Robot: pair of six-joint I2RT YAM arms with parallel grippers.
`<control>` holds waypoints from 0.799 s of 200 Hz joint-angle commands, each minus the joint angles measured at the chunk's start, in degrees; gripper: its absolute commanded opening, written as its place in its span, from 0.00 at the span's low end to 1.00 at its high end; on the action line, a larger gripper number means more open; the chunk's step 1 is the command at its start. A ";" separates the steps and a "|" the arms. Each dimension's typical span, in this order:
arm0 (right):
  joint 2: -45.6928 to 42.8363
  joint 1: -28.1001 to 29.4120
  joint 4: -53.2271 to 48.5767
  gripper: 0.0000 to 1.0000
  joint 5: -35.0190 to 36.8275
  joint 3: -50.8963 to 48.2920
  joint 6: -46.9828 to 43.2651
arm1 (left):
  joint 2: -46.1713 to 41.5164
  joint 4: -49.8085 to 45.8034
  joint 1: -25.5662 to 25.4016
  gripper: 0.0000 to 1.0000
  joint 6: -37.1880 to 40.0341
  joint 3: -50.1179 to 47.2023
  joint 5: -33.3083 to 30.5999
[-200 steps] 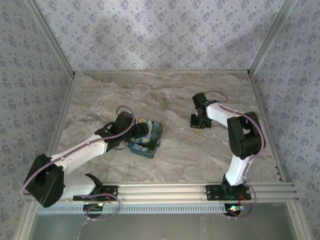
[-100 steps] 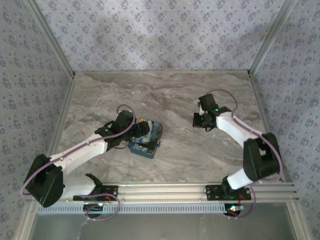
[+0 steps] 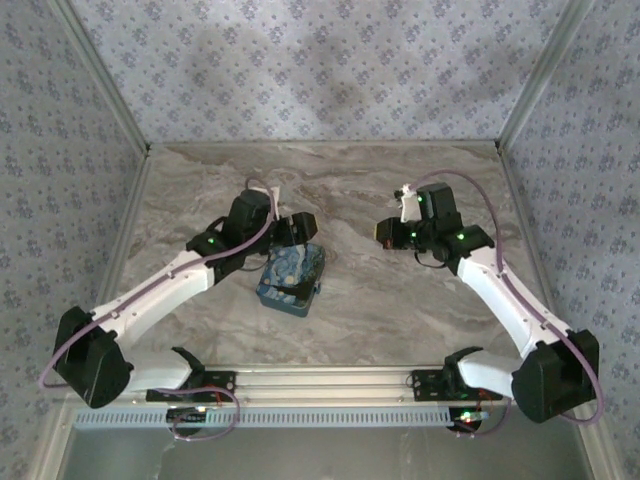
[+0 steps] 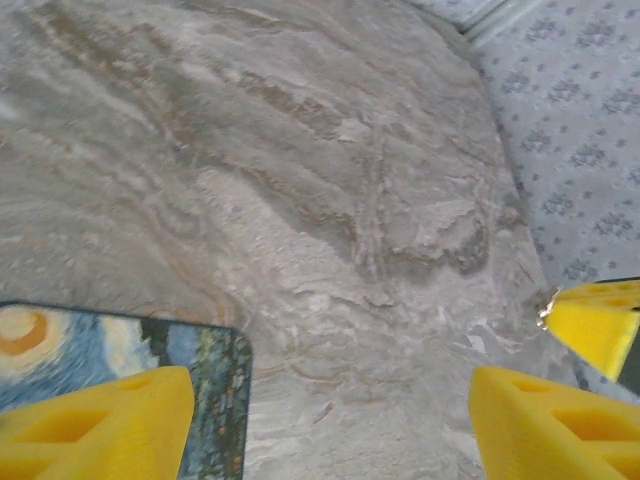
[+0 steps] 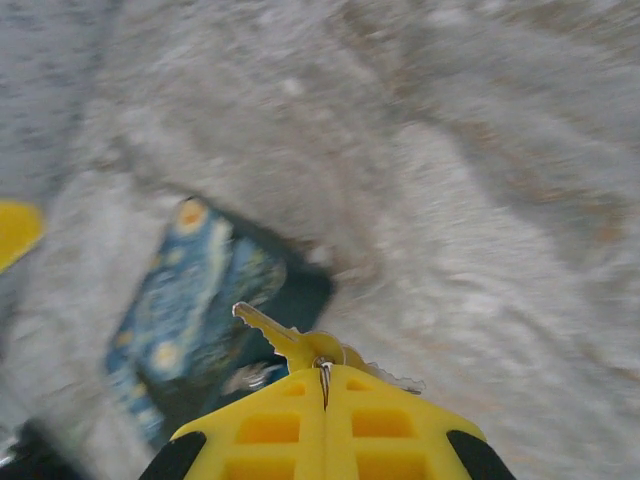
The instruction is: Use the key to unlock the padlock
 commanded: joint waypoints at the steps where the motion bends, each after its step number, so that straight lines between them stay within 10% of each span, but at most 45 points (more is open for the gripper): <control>1: 1.54 -1.06 4.90 0.00 -18.74 0.84 8.31 | 1.22 2.74 1.51 0.75 5.24 5.20 7.45; 85: 5.78 -4.57 25.79 0.00 -41.75 -4.95 34.66 | 3.48 20.21 8.58 0.80 5.92 4.74 32.74; 160: 6.02 -5.04 28.18 0.00 -46.60 -2.23 39.21 | 8.83 31.68 8.59 0.61 -0.17 5.52 43.73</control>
